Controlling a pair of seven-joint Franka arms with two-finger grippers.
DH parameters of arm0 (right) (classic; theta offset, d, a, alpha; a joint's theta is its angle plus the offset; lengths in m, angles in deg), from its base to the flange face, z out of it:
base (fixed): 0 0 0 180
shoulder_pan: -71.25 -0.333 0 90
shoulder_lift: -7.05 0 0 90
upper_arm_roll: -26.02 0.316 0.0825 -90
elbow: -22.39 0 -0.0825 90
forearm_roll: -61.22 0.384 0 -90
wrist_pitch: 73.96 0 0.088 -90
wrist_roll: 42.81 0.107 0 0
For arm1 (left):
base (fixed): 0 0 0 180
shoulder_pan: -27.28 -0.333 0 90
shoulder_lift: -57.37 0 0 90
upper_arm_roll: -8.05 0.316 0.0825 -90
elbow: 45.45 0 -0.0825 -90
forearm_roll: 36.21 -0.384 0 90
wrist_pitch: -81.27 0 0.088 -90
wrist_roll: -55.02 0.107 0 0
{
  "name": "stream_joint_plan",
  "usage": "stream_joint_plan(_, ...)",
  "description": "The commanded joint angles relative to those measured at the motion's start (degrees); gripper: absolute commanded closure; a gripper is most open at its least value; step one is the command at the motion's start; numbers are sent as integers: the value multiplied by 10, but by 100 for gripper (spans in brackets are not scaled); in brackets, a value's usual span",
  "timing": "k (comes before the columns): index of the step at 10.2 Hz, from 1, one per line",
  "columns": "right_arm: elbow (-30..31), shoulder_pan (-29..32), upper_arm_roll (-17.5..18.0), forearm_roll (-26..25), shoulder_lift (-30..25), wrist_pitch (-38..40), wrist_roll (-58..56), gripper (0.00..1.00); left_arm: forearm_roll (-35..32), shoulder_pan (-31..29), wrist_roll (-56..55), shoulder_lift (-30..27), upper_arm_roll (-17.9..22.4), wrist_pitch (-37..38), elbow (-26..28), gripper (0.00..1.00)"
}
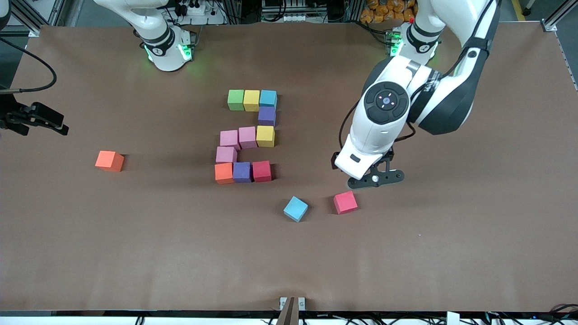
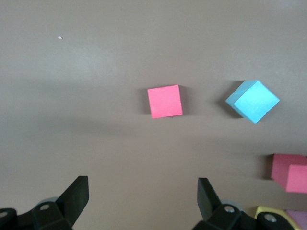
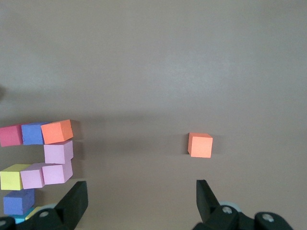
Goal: Form number 2 with 11 blocks
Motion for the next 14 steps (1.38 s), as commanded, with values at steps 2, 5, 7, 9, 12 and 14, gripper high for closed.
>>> stream_joint_plan(2,-7,5,2,5,-3,9,-6,0,-8,-41,78,-41,-6,35,14,0)
stream_joint_plan(5,-6,6,1,5,-2,7,-7,0,-9,-44,98,-69,-7,79,13,0)
stream_joint_plan(7,-6,7,0,5,-2,7,-7,0,-7,-44,123,-89,-1,90,13,0)
stream_joint_plan(9,-6,9,0,5,-2,8,-7,0,-3,-59,132,-104,0,106,13,0)
stream_joint_plan(12,-6,9,0,5,-3,9,-7,0,17,-98,184,-139,1,135,13,0)
stream_joint_plan(14,-6,9,0,5,-3,9,-7,0,18,-122,236,-155,2,148,13,0)
